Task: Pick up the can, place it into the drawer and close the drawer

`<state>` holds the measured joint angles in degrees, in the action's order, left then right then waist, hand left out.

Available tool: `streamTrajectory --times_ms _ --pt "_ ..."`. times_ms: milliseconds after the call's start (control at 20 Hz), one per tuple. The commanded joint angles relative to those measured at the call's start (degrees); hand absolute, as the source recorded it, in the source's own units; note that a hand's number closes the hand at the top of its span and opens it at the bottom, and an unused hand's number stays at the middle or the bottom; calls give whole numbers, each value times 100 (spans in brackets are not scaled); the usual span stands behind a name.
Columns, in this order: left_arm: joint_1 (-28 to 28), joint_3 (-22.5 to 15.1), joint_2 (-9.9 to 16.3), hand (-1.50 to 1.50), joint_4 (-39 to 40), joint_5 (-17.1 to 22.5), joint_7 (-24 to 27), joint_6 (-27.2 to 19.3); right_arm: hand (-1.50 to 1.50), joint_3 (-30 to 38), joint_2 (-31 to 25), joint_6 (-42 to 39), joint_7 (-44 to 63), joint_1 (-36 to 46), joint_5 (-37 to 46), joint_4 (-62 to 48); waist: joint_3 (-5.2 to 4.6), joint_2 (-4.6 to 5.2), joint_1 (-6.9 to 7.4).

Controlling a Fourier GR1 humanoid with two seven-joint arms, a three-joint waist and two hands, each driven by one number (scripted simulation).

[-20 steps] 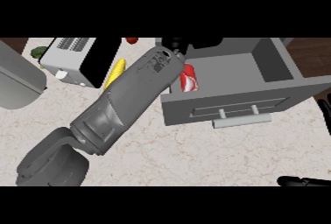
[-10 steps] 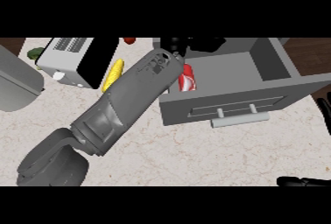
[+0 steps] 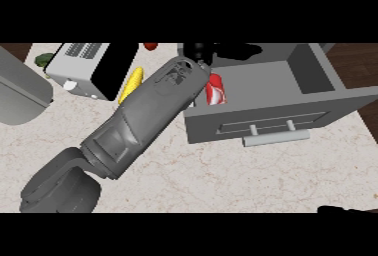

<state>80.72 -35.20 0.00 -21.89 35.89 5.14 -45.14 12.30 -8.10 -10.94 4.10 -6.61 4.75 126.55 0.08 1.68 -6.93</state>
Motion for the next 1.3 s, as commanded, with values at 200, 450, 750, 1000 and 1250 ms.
streamTrajectory --times_ms 200,450,750,1000,1250 --pt "125 105 0 -150 -189 400 211 -91 -150 -432 -391 46 -39 475 1210 167 -7 -15 150" --pt "406 184 0 -150 -92 491 135 -197 -150 -666 -694 18 -327 354 2127 148 -2 -72 276" --pt "106 -54 0 -150 -402 421 181 -372 -150 -1474 -743 500 -454 669 3912 -784 -5 -114 543" --pt "437 129 4 -150 -316 283 -136 -284 -150 -1826 -740 772 -441 920 4771 -1676 -5 -143 699" --pt "81 95 384 -150 -785 121 -381 -175 -150 -1944 -436 1560 -469 1347 5520 -2860 -5 -171 794"
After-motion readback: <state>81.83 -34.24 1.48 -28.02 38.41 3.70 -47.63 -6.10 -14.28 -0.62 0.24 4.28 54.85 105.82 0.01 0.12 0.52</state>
